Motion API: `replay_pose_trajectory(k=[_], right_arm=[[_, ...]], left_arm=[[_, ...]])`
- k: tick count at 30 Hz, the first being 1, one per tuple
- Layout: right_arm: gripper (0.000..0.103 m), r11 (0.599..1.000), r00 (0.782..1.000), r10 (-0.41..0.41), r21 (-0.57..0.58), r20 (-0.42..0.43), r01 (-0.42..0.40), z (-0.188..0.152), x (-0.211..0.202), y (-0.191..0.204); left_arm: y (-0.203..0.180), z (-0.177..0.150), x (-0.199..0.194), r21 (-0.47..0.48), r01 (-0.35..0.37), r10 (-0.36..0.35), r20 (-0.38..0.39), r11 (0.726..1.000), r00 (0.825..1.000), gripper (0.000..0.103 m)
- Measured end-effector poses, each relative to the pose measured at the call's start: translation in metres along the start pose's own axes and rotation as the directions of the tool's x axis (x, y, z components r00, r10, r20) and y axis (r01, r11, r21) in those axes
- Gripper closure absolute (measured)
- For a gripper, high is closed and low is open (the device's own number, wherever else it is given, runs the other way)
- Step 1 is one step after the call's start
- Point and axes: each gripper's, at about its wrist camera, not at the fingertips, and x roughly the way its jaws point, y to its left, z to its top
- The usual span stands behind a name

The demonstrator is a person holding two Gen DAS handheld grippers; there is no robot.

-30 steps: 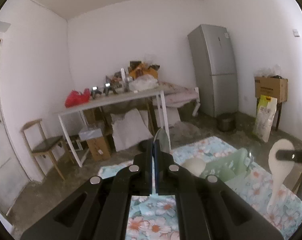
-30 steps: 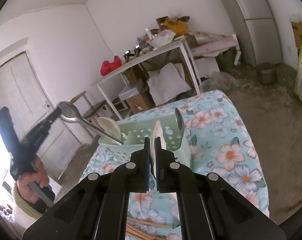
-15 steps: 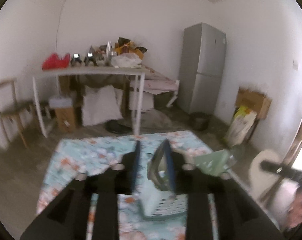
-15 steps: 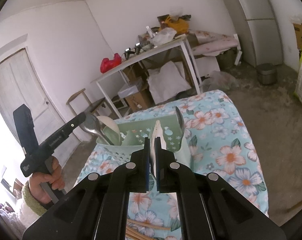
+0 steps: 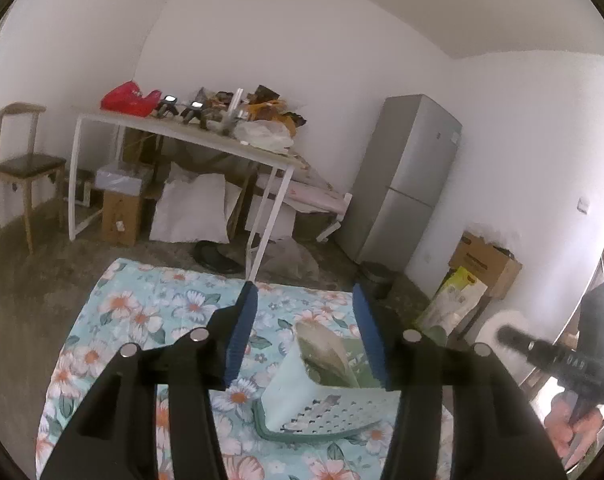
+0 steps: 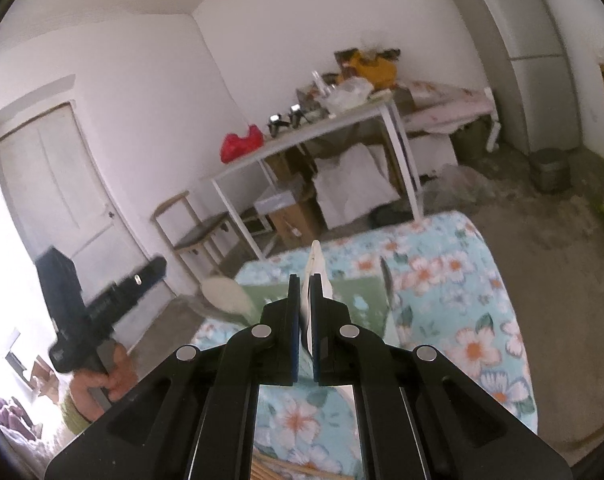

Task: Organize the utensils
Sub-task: 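Lower the white rice paddle into the holder and open the right gripper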

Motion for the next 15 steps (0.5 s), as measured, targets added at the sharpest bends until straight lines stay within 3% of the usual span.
replay_pose_trajectory(k=[8,15], right_arm=[[0.100,0.993,0.989,0.109,-0.053,0.095,-0.105,0.045,-0.001,0.017],[0.100,0.991,0.986,0.115,-0.083,0.120,-0.106,0.059,0.027,0.016]], left_arm=[[0.010,-0.019,-0.030,-0.042,-0.060,0.059,-0.011,0.997,0.998,0.041],[0.023,-0.046,-0.054,-0.065,-0.117,0.113,-0.066,0.991,0.991,0.033]])
